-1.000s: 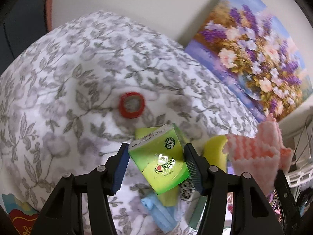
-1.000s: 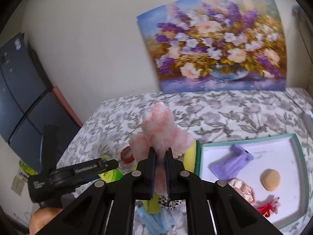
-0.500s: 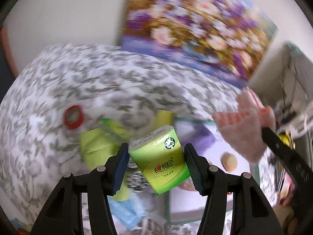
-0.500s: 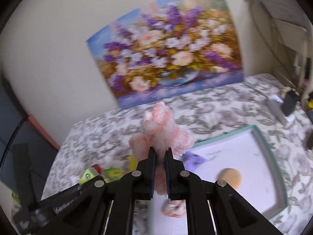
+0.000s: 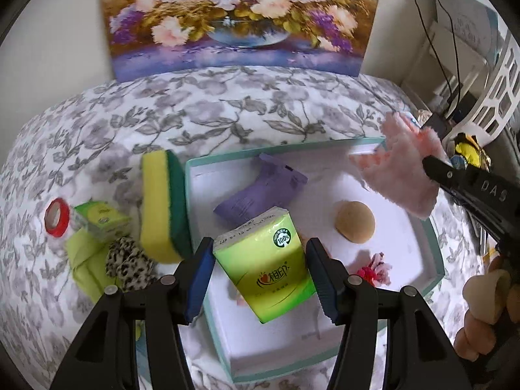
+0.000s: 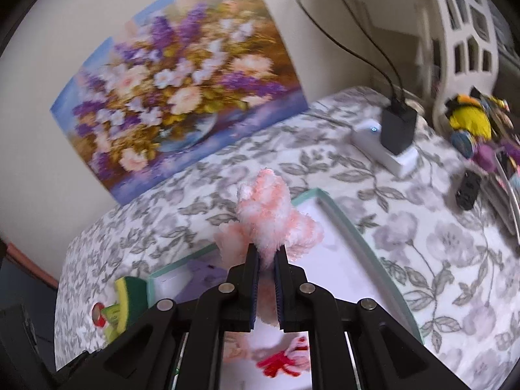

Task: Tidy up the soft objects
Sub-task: 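Carry the pink cloth and green tissue pack over the white tray with both grippers, then open both grippers to drop the cloth and tissue pack into the tray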

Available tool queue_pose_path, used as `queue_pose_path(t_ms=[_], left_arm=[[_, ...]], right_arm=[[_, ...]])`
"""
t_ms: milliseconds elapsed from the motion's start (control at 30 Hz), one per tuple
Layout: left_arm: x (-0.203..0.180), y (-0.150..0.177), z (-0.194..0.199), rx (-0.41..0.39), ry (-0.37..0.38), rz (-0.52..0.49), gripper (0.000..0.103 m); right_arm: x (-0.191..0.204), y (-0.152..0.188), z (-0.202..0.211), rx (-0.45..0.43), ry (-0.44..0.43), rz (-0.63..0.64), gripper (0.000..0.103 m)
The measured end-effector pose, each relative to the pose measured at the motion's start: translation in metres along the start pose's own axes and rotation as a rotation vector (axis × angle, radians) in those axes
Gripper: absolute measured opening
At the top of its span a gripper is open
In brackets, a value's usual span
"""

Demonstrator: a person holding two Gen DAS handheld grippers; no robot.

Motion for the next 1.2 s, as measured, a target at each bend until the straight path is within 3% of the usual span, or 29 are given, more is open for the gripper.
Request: queue_pose_path(t_ms=[233, 533, 667, 767, 833, 900, 1000, 1133, 1200], left_arm=[[-0.011, -0.024, -0.029, -0.005, -0.039, -0.022, 0.060], [-0.004, -0.014, -0.058, 0.052, -0.037, 0.004, 0.061], [-0.004, -0.015, -0.051, 0.038, -0.023, 0.015, 0.076], [-0.003, -0.017, -0.045, 0.029, -0.005, 0.023, 0.077], [-0.002, -0.018, -0.040, 0.021, -0.003, 0.026, 0.080], [0.001, -0.019, -0.034, 0.008, 0.002, 0.040, 0.094], [0.009, -0.020, -0.025, -0.014, 0.011, 0.071, 0.095], [0.022, -0.019, -0.017, -0.011, 0.007, 0.118, 0.097], [0.031, -0.017, -0.013, -0.005, 0.003, 0.149, 0.099]], right_arm=[[-0.019, -0.001, -0.024, 0.036, 0.065, -0.011, 0.010], [-0.034, 0.009, -0.051, 0.126, 0.105, -0.016, 0.013], [-0.031, 0.011, -0.051, 0.159, 0.139, 0.012, 0.013], [-0.026, 0.012, -0.048, 0.179, 0.153, 0.047, 0.013], [-0.022, 0.012, -0.044, 0.185, 0.172, 0.078, 0.017], [-0.017, 0.012, -0.040, 0.187, 0.190, 0.112, 0.025], [-0.011, 0.012, -0.034, 0.190, 0.202, 0.146, 0.039], [-0.004, 0.014, -0.028, 0.199, 0.206, 0.170, 0.046], [-0.002, 0.015, -0.027, 0.211, 0.208, 0.179, 0.058]])
Point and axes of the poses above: each gripper's, at about its wrist camera, not at the fingertips, and z roughly against the way its jaws point, x to its left, y to its underside, the point moved 3 cm from there along -z, roughly the way its jaws point, and after that the axes turned 13 degrees about -z, right-handed, at the moved point
